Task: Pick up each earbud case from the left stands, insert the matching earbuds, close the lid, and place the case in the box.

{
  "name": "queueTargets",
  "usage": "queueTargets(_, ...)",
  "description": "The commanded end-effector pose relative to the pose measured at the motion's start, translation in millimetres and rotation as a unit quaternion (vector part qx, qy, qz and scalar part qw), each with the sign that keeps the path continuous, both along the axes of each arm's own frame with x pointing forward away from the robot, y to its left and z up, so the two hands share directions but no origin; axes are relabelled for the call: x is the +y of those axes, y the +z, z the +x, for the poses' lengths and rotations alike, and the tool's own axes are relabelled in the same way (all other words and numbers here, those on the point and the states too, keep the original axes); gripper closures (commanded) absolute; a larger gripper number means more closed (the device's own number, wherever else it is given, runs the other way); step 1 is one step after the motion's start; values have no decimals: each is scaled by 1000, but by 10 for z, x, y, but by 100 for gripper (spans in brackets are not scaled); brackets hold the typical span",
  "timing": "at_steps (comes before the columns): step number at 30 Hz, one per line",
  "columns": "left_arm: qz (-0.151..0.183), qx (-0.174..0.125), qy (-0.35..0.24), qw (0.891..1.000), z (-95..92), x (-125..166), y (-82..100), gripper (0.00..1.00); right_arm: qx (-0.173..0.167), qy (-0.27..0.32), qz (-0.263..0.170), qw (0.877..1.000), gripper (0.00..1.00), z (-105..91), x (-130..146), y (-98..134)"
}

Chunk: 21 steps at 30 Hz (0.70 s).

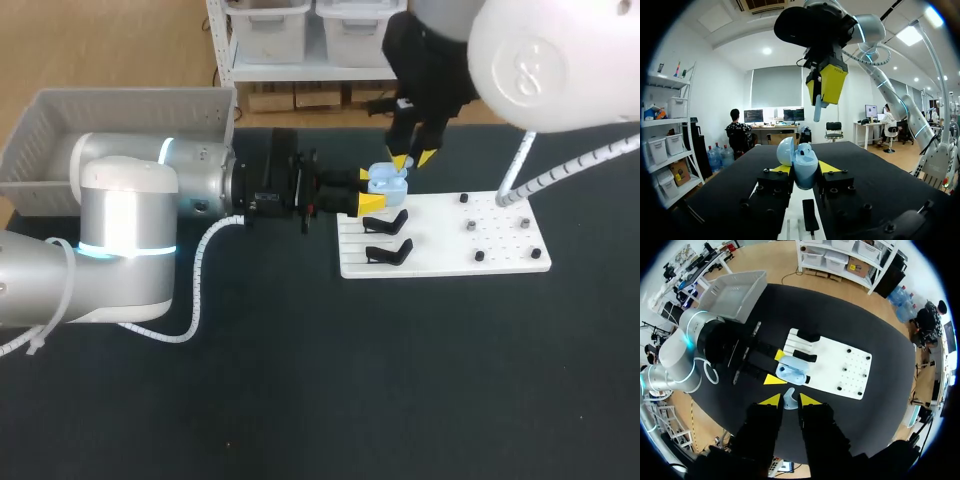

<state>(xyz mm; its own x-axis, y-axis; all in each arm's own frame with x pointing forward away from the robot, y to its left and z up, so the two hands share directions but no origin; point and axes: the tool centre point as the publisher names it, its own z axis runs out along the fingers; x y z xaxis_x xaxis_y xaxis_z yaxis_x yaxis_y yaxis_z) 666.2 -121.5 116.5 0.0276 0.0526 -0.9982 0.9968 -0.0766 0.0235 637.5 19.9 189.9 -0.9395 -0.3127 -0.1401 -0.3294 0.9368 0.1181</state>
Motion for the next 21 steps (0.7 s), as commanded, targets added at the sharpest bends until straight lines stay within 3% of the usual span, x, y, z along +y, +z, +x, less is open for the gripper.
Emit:
queueTargets(1, 1, 0, -1, 1000, 5, -1, -3, 100, 7, 11, -3, 1000, 100, 82, 62, -54)
queueTargets(21, 1, 0, -1, 1000, 5, -1, -3, 100, 27, 44, -6, 999, 100, 113, 177, -208)
